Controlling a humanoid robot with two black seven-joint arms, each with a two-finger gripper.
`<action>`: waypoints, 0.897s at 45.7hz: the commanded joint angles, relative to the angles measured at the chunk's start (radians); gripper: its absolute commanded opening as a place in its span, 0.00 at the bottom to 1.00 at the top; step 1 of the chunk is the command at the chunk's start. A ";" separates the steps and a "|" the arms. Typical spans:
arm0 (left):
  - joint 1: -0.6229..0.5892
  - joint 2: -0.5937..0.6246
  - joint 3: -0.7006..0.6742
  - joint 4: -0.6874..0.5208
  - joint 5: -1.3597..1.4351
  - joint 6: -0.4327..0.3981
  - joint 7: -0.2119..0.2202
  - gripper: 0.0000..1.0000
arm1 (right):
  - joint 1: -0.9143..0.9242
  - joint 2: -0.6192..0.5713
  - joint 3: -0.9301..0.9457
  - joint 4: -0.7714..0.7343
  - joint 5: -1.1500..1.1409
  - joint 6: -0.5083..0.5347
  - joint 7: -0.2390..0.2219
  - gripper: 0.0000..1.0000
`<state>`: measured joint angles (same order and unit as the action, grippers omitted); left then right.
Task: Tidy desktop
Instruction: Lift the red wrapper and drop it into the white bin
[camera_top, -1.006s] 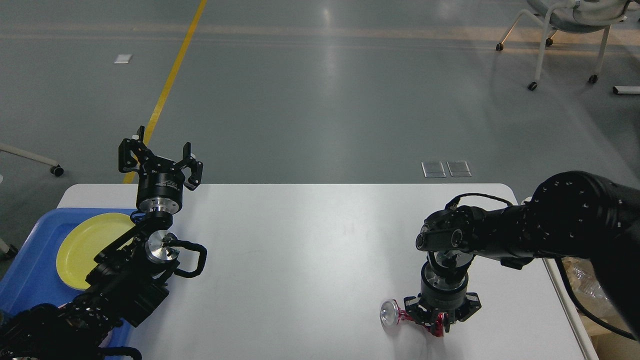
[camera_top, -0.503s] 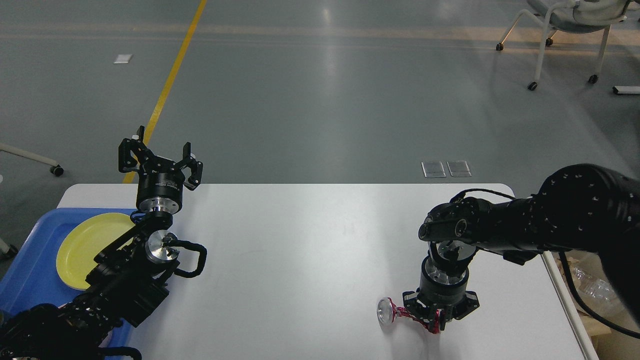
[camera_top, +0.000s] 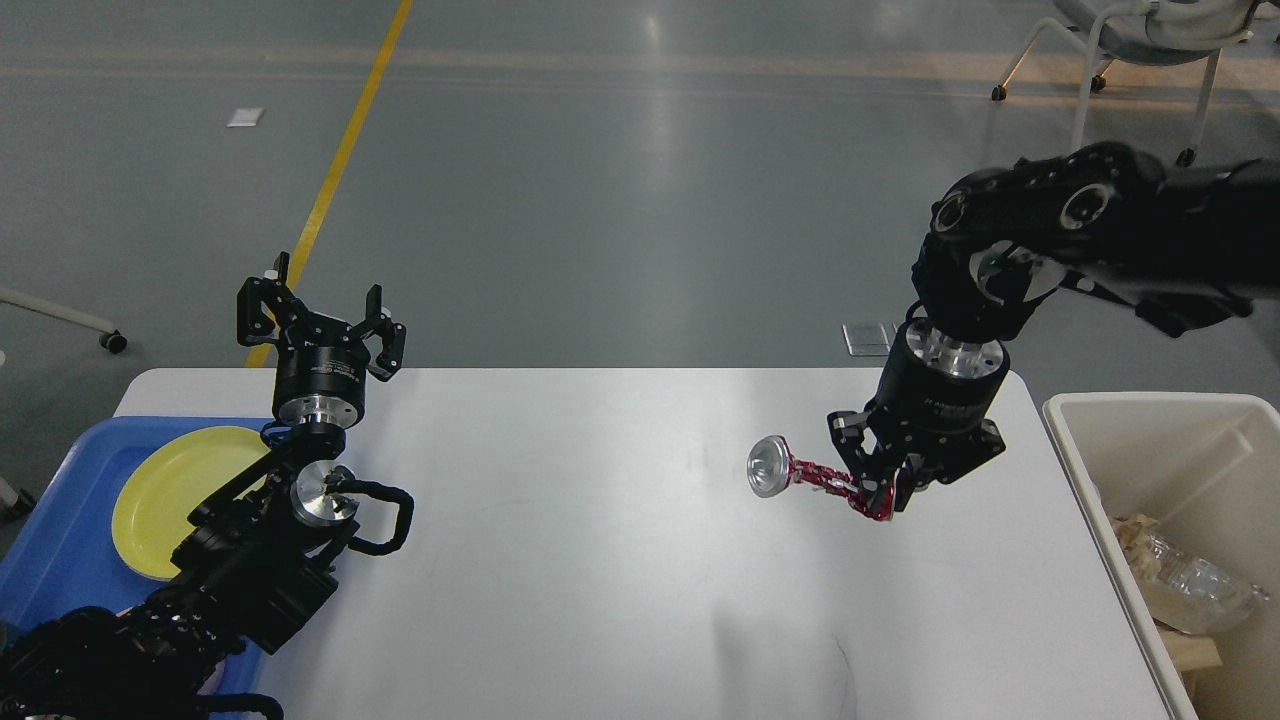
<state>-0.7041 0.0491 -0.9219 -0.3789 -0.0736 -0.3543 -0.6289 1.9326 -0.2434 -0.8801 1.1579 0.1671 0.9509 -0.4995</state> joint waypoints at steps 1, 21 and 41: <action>0.000 0.000 0.000 0.000 0.000 0.000 0.000 1.00 | 0.189 -0.060 0.033 0.062 0.026 0.009 0.001 0.00; 0.000 0.000 0.000 0.000 0.000 0.000 0.000 1.00 | 0.620 -0.120 0.075 0.071 0.112 0.009 0.001 0.00; 0.000 0.000 0.000 0.000 0.000 0.000 0.000 1.00 | -0.002 -0.117 -0.135 -0.202 -0.132 -0.085 -0.001 0.00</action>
<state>-0.7041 0.0491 -0.9219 -0.3789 -0.0736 -0.3543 -0.6289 2.1785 -0.3604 -0.9453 1.0936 0.1270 0.9528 -0.4997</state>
